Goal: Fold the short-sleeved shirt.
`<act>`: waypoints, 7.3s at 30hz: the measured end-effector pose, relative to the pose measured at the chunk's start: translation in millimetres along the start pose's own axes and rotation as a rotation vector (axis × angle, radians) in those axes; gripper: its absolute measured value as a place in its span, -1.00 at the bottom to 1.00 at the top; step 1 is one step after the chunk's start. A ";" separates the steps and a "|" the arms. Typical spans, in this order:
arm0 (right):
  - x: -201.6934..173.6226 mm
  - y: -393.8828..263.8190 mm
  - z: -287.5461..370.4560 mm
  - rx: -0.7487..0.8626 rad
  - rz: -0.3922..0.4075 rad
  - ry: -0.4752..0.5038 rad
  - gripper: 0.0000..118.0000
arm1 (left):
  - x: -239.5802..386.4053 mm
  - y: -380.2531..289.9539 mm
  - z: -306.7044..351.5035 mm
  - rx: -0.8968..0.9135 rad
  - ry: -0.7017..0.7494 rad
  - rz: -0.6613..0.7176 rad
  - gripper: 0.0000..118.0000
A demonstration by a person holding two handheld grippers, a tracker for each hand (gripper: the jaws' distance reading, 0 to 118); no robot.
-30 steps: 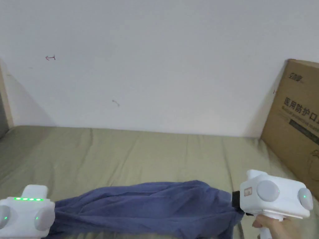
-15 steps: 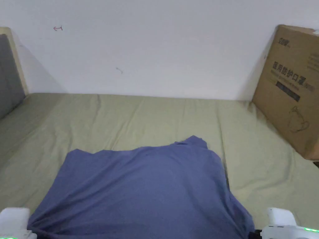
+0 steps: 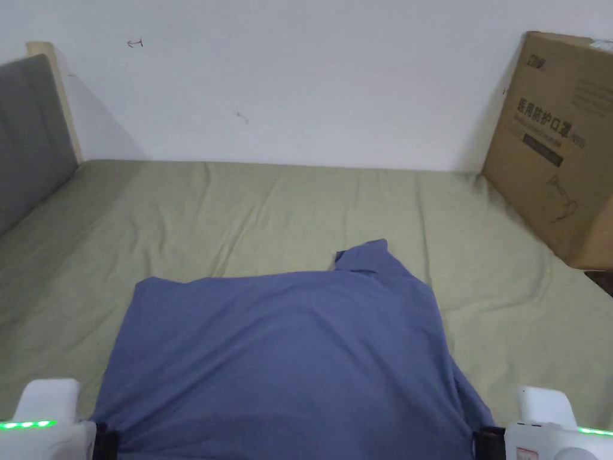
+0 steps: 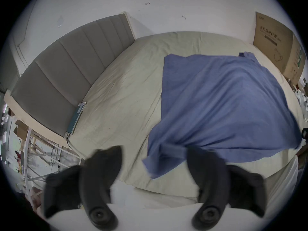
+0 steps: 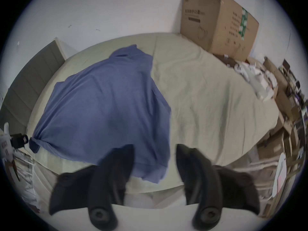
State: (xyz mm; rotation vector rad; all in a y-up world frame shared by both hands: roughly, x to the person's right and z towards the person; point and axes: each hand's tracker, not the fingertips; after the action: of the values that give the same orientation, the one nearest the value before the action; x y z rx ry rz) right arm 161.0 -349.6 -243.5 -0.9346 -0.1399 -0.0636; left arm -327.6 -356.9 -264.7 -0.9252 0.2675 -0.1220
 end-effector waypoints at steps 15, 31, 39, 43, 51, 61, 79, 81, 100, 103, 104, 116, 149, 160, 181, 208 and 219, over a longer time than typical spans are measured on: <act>-63.2 54.1 -16.4 0.050 0.010 0.186 -0.99 | 38.0 48.1 -14.1 -0.024 -0.144 0.047 -1.00; -110.0 145.3 -128.8 -0.039 0.082 0.176 -0.99 | 35.4 223.4 -151.6 0.008 -0.150 0.117 0.12; -111.7 150.8 -149.1 -0.083 0.077 0.274 -0.99 | 25.3 294.9 -266.6 -0.101 -0.071 0.103 0.80; -109.1 138.4 -158.0 -0.099 0.110 0.229 -0.99 | 32.1 283.7 -300.6 -0.166 -0.154 0.140 0.79; -94.1 128.9 -173.5 -0.151 0.073 0.199 -0.99 | 46.6 268.5 -303.8 -0.186 -0.168 0.129 0.34; -59.8 200.8 -188.7 -0.045 0.041 0.252 -0.99 | 42.8 279.4 -273.1 -0.157 -0.183 0.119 -0.98; -33.1 332.7 -353.8 -0.254 0.093 0.111 0.22 | 42.4 294.9 -255.7 -0.068 -0.160 0.044 -0.98; -32.6 336.7 -345.7 -0.252 0.133 0.103 -0.69 | 41.1 295.7 -254.1 -0.067 -0.162 0.054 -0.98; -5.7 424.2 -105.8 0.110 0.034 0.191 -0.96 | 22.4 381.9 -66.7 0.239 -0.111 0.089 -0.98; 3.1 446.6 -59.4 0.186 0.016 0.193 -0.96 | 22.8 410.3 -30.6 0.304 -0.069 0.102 -0.98; 7.0 457.5 -46.2 0.215 0.011 0.185 -0.96 | 24.4 421.7 -20.6 0.306 -0.057 0.092 -0.98; -1.5 584.3 79.4 0.509 -0.178 0.052 -0.96 | 29.4 567.2 66.4 0.512 0.002 0.189 -0.98; -33.0 442.6 -214.1 0.072 0.019 -0.074 -0.96 | 125.9 430.5 -226.9 0.147 0.063 0.122 -0.98; -31.7 332.3 -265.0 -0.104 0.044 -0.057 -0.96 | 118.7 347.5 -273.8 0.025 0.042 0.002 -0.98; 12.9 19.2 -48.1 -0.047 -0.006 -0.016 -0.96 | 30.8 32.8 -61.4 0.018 -0.003 -0.079 -0.98; -4.9 -48.4 5.8 -0.013 0.031 0.116 -1.00 | 1.3 -55.6 7.8 -0.012 -0.214 0.101 -1.00; -4.0 -51.1 -4.4 -0.050 -0.001 0.142 -1.00 | 8.9 -39.3 -13.9 -0.024 -0.179 0.070 0.94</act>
State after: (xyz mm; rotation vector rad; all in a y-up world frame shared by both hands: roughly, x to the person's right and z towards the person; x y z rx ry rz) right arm 151.6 -383.5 -205.9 -0.9764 -0.0068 -0.1346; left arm -322.5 -393.1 -242.7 -0.9430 0.1354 0.0292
